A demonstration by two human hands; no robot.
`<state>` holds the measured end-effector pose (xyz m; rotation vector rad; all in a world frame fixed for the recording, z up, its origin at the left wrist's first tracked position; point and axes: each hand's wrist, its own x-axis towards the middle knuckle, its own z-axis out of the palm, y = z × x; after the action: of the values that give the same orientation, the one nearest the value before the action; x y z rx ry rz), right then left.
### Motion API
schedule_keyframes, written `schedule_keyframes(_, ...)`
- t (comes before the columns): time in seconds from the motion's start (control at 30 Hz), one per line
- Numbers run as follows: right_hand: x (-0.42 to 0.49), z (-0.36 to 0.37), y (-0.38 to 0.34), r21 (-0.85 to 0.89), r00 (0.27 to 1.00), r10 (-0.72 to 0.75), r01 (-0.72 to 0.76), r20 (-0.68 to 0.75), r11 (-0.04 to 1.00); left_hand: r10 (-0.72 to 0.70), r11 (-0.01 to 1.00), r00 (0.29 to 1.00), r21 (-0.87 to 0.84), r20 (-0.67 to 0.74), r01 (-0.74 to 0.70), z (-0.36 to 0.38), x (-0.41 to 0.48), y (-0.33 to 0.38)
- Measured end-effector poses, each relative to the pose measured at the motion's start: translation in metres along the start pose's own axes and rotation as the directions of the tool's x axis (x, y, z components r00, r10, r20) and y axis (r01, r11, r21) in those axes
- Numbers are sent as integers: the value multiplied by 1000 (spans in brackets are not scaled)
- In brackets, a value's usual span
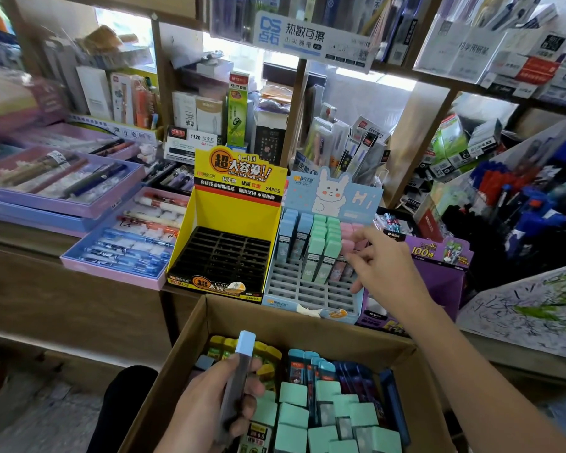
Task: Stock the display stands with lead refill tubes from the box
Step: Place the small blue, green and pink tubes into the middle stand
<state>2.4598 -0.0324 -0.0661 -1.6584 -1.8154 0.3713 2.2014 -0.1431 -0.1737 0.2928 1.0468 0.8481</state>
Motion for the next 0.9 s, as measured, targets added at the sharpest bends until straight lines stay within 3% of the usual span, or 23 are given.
schedule_keyframes(0.17,-27,-6,-2,92,993,4,7,-119,996,29,999,999,19,-22,-29,5,-9,3)
schedule_keyframes(0.23,-47,-6,-3,180,996,18,-1,-92,984,101,994,995,54,-28,-99,9,-16,5)
schedule_keyframes(0.4,-97,10,10,223,963,115,-171,244,960,297,939,955,184,-7,-291,25,-31,15)
schedule_keyframes(0.57,-124,31,42,132,787,231,-366,572,921,369,864,929,356,34,-356,34,-36,30)
schedule_keyframes(0.7,-127,42,61,8,705,267,-361,657,933,436,738,894,527,105,-422,39,-32,44)
schedule_keyframes(0.9,-126,45,72,16,685,293,-406,668,914,573,497,765,618,294,-609,56,-23,78)
